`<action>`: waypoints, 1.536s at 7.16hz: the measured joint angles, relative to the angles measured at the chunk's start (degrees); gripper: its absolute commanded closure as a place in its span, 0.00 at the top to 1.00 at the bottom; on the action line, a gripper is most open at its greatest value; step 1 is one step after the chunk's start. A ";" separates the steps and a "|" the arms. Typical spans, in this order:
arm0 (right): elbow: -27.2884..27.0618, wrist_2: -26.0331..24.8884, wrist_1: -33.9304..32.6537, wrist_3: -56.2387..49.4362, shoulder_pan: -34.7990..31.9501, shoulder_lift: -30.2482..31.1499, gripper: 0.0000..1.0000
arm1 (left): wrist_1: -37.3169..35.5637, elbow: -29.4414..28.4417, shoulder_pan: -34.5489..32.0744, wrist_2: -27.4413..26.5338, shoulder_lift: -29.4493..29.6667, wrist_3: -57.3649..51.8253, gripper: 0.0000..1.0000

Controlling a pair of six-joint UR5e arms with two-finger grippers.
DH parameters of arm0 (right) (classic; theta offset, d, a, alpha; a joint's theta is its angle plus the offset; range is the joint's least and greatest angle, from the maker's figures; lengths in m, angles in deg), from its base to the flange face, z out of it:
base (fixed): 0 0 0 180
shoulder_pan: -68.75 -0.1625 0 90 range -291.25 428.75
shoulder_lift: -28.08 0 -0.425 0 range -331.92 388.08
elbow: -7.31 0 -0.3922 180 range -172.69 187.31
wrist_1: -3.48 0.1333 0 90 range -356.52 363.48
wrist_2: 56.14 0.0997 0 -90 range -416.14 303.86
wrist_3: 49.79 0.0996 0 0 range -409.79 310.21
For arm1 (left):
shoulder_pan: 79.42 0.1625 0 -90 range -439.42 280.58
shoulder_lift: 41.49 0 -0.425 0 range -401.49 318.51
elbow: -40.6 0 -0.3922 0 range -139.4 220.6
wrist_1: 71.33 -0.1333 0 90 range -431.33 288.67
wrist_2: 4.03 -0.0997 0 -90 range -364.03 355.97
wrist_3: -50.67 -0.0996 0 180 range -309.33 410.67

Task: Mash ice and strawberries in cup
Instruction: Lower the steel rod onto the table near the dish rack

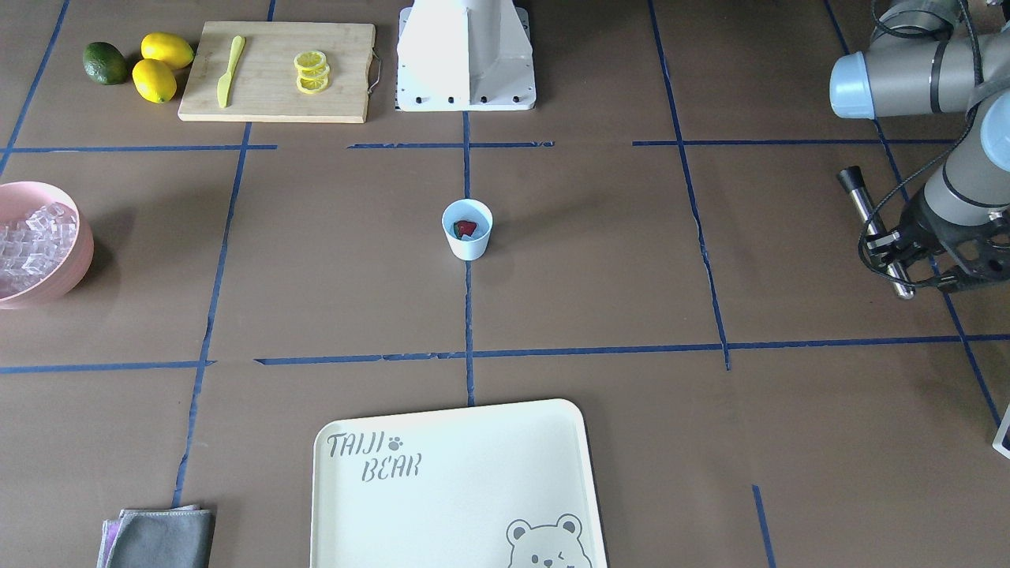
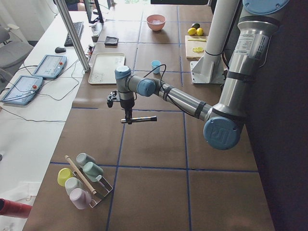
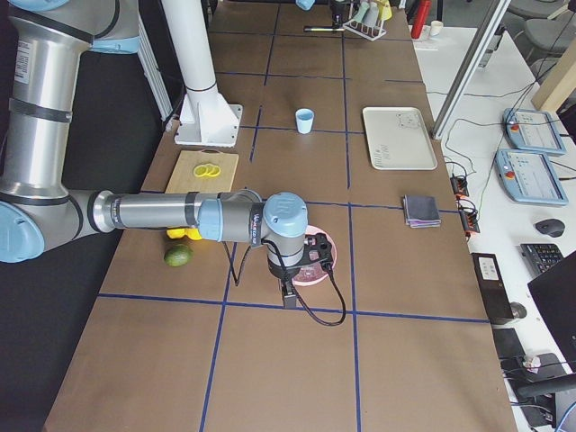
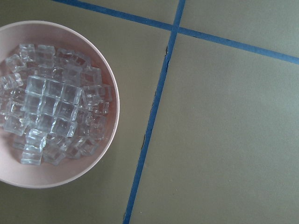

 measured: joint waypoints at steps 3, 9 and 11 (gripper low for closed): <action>-0.06 0.00 0.00 0.00 0.00 -0.01 0.99 | 15.54 -9.86 -0.24 0.50 -3.41 -1.13 0.06; -0.30 0.00 0.00 0.00 0.00 0.14 0.99 | 18.30 -11.85 -0.07 4.94 -6.44 -4.77 0.08; -0.29 0.00 0.00 0.00 0.00 0.16 0.99 | 21.30 -13.32 0.10 4.97 -6.65 -4.65 0.08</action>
